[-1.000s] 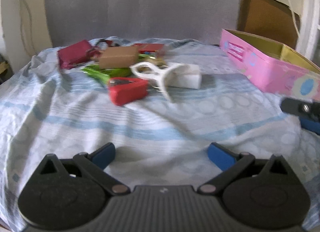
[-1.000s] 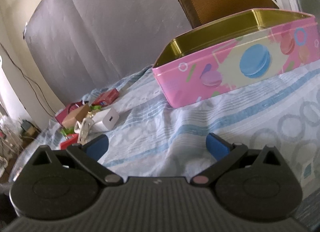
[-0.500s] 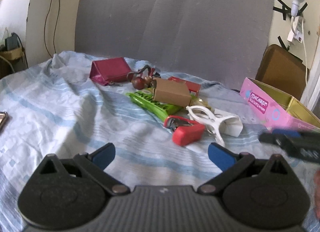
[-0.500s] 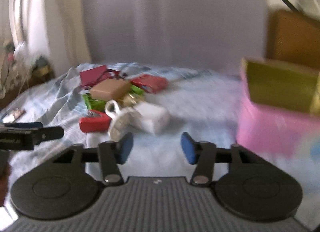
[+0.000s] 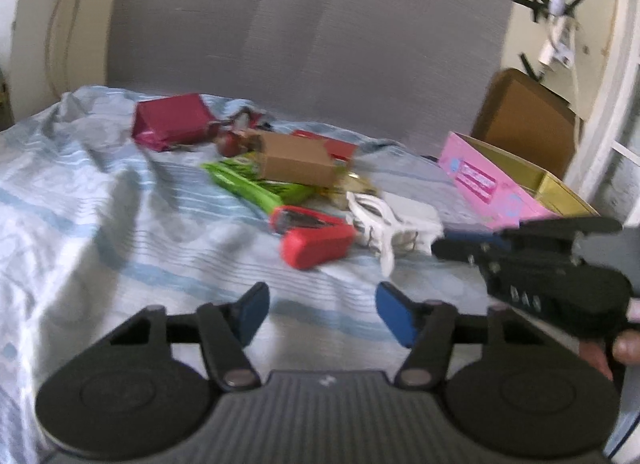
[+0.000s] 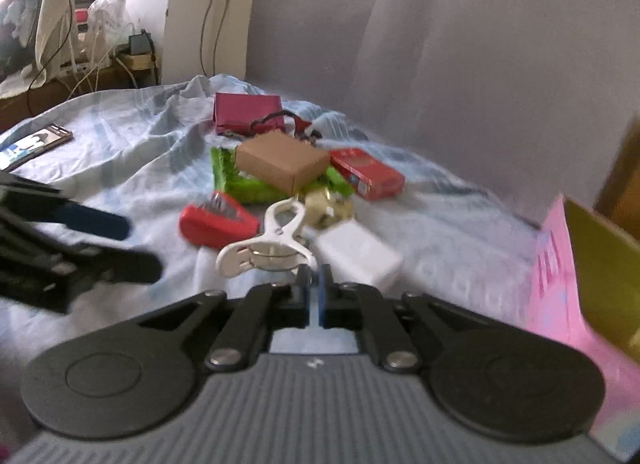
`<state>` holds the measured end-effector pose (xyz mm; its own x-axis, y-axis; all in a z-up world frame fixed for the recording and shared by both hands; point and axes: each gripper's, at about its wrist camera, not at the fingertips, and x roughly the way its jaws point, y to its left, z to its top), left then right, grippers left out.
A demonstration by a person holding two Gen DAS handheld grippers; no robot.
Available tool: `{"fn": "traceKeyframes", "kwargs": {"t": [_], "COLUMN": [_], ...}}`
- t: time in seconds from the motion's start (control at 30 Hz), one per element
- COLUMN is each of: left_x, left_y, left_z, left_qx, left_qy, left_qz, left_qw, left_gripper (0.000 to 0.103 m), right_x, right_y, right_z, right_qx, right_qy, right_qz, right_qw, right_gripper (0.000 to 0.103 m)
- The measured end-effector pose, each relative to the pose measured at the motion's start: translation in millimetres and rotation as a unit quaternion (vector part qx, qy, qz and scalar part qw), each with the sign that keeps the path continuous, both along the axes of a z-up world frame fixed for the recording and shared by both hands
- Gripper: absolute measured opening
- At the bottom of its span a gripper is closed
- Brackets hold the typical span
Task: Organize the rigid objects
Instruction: 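Close the right gripper on the white plastic clip, then carry the white clip into the pink tin and open the right gripper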
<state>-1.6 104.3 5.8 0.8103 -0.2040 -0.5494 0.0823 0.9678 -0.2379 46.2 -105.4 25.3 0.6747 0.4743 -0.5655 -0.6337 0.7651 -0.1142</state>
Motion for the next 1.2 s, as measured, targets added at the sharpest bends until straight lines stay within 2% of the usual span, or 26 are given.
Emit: {"fn": "traceKeyframes", "kwargs": {"t": [0.1,0.17,0.3,0.37,0.43,0.57,0.63,0.67,0.7,0.87,0.97,1.07,1.2], "left_x": [-3,-6,-9,-6,-2,4,4,2,1,2,9,21,52], "left_y": [-17,-32,-61,-66,-70,-68,-72,-74,-76,-95,-123,-155,-198], "left_z": [1,2,-1,-4,-9,-12,-9,-7,-4,16,33,50,59], "left_qx": [0.0,0.008,0.048,0.053,0.065,0.068,0.075,0.083,0.091,0.091,0.104,0.108,0.111], "left_qy": [-0.012,-0.022,-0.024,-0.01,0.004,0.004,-0.005,-0.009,-0.016,-0.049,-0.087,-0.123,-0.145], "left_qz": [-0.039,-0.066,-0.1,-0.105,-0.106,-0.102,-0.105,-0.103,-0.102,-0.125,-0.145,-0.177,-0.21], "left_qw": [0.9992,0.9976,0.9935,0.993,0.9922,0.9924,0.9916,0.9911,0.9905,0.9868,0.9801,0.9706,0.9604], "left_gripper": [0.048,0.047,0.044,0.033,0.009,0.007,0.007,0.006,0.006,0.006,0.006,0.007,0.007], "right_x": [-20,-33,-50,-52,-51,-44,-41,-40,-42,-53,-61,-62,-47], "right_y": [-16,-24,-38,-41,-40,-36,-35,-37,-38,-62,-78,-103,-140], "right_z": [-6,-12,-20,-22,-21,-22,-23,-22,-21,-11,2,19,28], "right_qx": [0.023,0.038,0.062,0.073,0.076,0.075,0.074,0.078,0.08,0.097,0.091,0.09,0.084], "right_qy": [0.028,0.039,0.055,0.061,0.064,0.062,0.059,0.058,0.05,0.011,-0.052,-0.106,-0.137], "right_qz": [-0.022,-0.044,-0.067,-0.07,-0.068,-0.056,-0.049,-0.049,-0.055,-0.071,-0.103,-0.143,-0.197], "right_qw": [0.999,0.998,0.994,0.993,0.993,0.994,0.994,0.994,0.994,0.993,0.989,0.98,0.967], "right_gripper": [0.005,0.005,0.005,0.005,0.007,0.019,0.018,0.015,0.006,0.005,0.005,0.005,0.006]}}
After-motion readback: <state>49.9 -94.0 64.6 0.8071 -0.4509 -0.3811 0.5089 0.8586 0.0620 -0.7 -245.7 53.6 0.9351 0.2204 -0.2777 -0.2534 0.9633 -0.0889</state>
